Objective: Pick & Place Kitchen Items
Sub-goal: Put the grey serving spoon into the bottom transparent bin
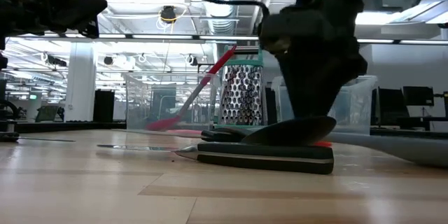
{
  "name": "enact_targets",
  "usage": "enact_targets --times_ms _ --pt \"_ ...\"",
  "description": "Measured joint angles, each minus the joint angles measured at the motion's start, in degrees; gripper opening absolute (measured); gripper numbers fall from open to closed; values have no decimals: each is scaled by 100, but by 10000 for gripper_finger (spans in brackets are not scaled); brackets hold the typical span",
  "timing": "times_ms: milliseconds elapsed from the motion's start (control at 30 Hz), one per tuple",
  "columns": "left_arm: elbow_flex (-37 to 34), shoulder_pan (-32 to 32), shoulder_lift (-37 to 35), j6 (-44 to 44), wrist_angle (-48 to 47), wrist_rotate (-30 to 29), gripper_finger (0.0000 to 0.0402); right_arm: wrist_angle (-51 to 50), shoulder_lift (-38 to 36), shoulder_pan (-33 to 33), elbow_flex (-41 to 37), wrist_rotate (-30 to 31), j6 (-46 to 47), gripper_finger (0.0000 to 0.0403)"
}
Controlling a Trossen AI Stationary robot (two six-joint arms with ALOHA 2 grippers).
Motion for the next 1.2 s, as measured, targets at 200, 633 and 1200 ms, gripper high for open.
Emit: enact_targets --times_ms 200,633,1200 --pt "-1 0 0 2 4 2 3 -107 178 -141 15 31 -156 222" --pt "0 0 0 0 48 2 3 -338 431 -246 5 -7 -426 78" --pt "0 0 0 2 126 0 3 -463 -212 -136 57 976 -92 36"
